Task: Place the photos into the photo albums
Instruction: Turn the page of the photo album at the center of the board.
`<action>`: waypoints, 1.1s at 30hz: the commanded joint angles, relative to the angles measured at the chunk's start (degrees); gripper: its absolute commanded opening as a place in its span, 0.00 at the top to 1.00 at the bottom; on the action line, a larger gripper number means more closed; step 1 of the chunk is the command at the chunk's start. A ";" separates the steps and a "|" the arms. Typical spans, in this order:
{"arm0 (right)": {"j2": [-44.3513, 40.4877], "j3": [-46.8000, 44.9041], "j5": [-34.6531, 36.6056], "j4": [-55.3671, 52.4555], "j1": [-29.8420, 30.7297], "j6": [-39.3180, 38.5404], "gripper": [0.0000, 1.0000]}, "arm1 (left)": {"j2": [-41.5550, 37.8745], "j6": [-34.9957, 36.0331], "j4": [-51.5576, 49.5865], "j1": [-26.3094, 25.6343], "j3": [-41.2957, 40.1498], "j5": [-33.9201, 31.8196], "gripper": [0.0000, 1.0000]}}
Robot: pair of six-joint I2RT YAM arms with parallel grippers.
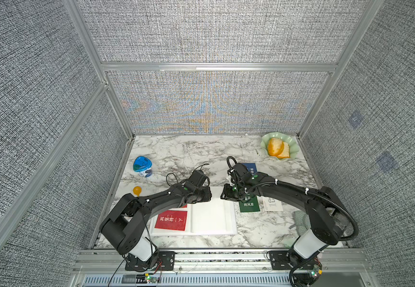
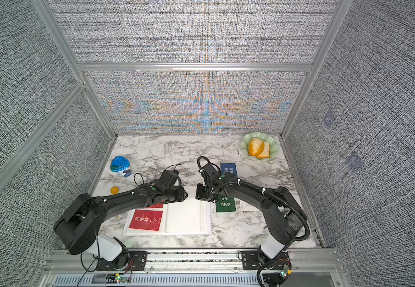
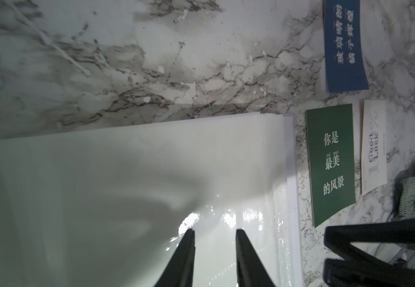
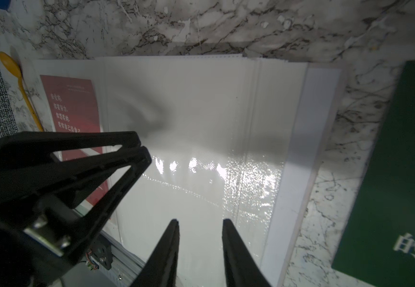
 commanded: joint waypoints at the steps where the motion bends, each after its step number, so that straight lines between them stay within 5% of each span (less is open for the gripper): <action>1: 0.07 -0.03 0.48 0.85 0.11 0.89 0.67 | 2.21 1.30 -2.52 -0.41 1.44 -0.53 0.70; 10: 3.05 1.58 -1.19 1.60 1.04 0.48 0.67 | 2.40 2.10 -12.14 -0.41 2.29 -8.69 0.72; 33: 10.84 1.97 -6.26 9.35 2.93 2.85 0.67 | -0.19 2.05 -10.90 -0.32 1.05 -7.52 0.73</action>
